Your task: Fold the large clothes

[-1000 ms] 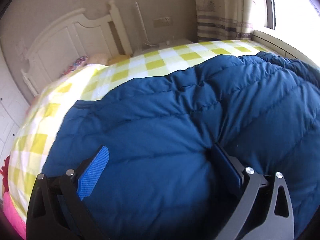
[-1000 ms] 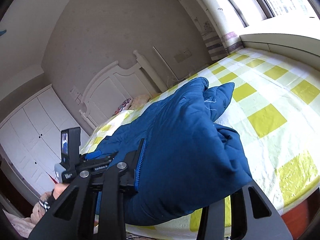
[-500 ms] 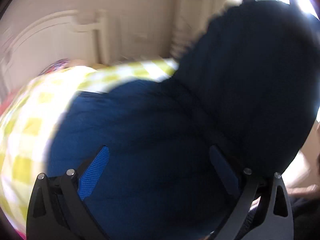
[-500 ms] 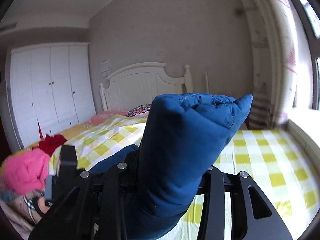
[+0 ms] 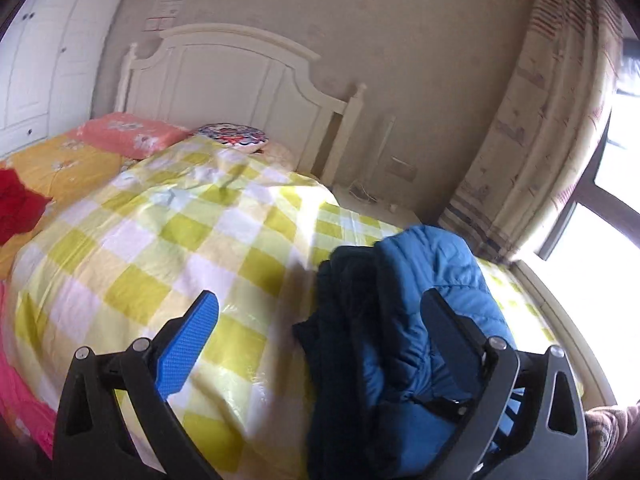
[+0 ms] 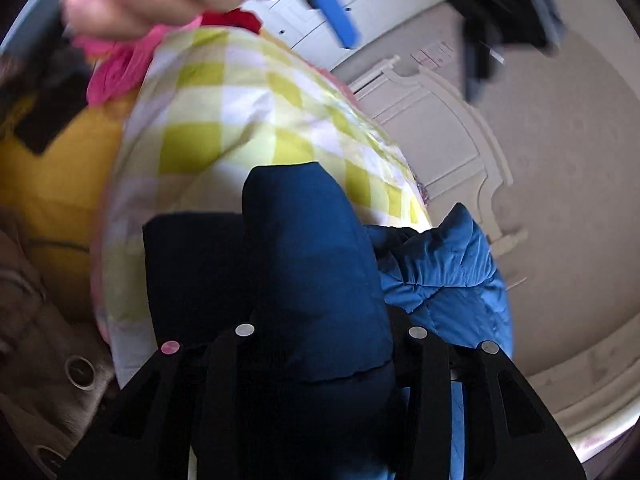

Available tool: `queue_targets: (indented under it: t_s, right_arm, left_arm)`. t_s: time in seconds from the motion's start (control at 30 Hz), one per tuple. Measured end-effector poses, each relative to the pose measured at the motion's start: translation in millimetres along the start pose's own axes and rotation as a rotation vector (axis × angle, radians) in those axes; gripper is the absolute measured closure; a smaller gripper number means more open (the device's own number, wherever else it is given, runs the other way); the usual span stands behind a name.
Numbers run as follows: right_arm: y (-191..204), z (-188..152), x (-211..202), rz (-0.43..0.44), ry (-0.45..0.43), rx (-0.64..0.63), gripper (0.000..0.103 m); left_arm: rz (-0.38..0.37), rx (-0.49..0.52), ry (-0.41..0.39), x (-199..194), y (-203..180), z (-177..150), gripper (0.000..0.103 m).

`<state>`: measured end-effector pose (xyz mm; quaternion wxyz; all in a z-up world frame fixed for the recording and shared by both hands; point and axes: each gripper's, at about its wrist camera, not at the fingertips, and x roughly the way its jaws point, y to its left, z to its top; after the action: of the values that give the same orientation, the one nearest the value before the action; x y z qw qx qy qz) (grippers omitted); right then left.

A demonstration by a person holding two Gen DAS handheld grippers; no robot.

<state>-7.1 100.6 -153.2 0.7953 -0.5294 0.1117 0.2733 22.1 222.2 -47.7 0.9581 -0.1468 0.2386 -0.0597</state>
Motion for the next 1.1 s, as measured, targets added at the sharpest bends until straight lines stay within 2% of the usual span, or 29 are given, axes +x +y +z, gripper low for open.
queue_targets:
  t_s: [0.07, 0.1, 0.2, 0.3, 0.37, 0.43, 0.47, 0.5, 0.53, 0.57, 0.7, 0.73, 0.77, 0.8, 0.87, 0.9, 0.97, 1.03, 1.1]
  right_arm:
    - [-9.2, -1.5, -3.2, 0.029, -0.022, 0.046, 0.065]
    - [-17.4, -5.7, -10.6, 0.033, -0.048, 0.086, 0.069]
    - [-46.2, -11.9, -36.9, -0.006, -0.134, 0.212, 0.073]
    - [-68.5, -12.1, -52.4, -0.029, -0.203, 0.265, 0.073]
    - [-60.9, -10.8, -45.8, 0.006, -0.181, 0.228, 0.073]
    - [-30.1, -10.6, -21.9, 0.064, -0.118, 0.137, 0.071]
    - [-11.7, -9.8, -10.9, 0.064, -0.089, 0.074, 0.070]
    - [6.8, -10.4, -5.3, 0.019, -0.087, 0.001, 0.068]
    - [19.7, -10.0, -2.3, -0.021, -0.085, -0.055, 0.066]
    - [25.2, -9.2, -4.7, -0.025, -0.079, -0.075, 0.065]
    - [13.4, -13.1, -11.1, 0.021, -0.083, -0.027, 0.051]
    - [12.7, -14.6, -14.0, 0.021, -0.089, -0.032, 0.042]
    - [13.7, -14.6, -17.6, 0.028, -0.100, -0.039, 0.034]
    - [11.3, -18.0, -25.7, 0.061, -0.117, -0.039, 0.029]
    - [-1.1, -26.0, -44.1, 0.137, -0.161, 0.012, 0.029]
    - [-13.1, -31.4, -53.7, 0.169, -0.186, 0.065, 0.030]
    - [-46.6, -44.2, -67.8, 0.210, -0.239, 0.196, 0.034]
    - [-87.2, -57.9, -70.2, 0.221, -0.271, 0.358, 0.037]
    - [-137.0, -81.2, -58.5, 0.210, -0.266, 0.544, 0.041]
  left_arm:
    - [-0.023, 0.069, 0.003, 6.2, -17.7, 12.7, 0.003]
    - [-0.035, 0.137, -0.001, 10.1, -36.7, 20.8, 0.003]
    - [-0.045, 0.271, -0.042, 22.0, -71.7, 49.5, 0.003]
    - [-0.059, 0.318, -0.074, 17.7, -93.2, 71.1, 0.003]
    - [-0.074, 0.360, -0.074, 18.5, -109.6, 84.0, 0.003]
    - [-0.079, 0.403, -0.044, 26.7, -126.3, 89.9, 0.003]
    - [-0.083, 0.425, -0.021, 33.7, -134.2, 89.9, 0.003]
    - [-0.079, 0.458, 0.015, 45.6, -143.9, 87.2, 0.003]
    - [-0.063, 0.490, 0.043, 57.3, -151.8, 83.1, 0.003]
    - [-0.037, 0.522, 0.074, 72.8, -158.3, 77.0, 0.003]
    - [0.093, 0.608, 0.203, 145.6, -161.1, 44.0, 0.003]
    - [0.131, 0.617, 0.237, 164.6, -154.1, 31.9, 0.003]
    - [0.203, 0.641, 0.281, 193.5, -141.7, 11.5, 0.002]
    - [0.163, 0.610, 0.278, 207.3, -124.6, -0.5, 0.002]
    - [0.081, 0.457, 0.274, 212.7, -90.4, -2.2, 0.002]
    - [0.087, 0.405, 0.281, 212.5, -75.7, -1.2, 0.002]
    - [0.123, 0.392, 0.252, 209.7, -62.4, -5.2, 0.002]
    - [0.117, 0.373, 0.246, 209.0, -56.7, -5.9, 0.002]
    - [0.121, 0.371, 0.241, 208.9, -55.9, -6.4, 0.002]
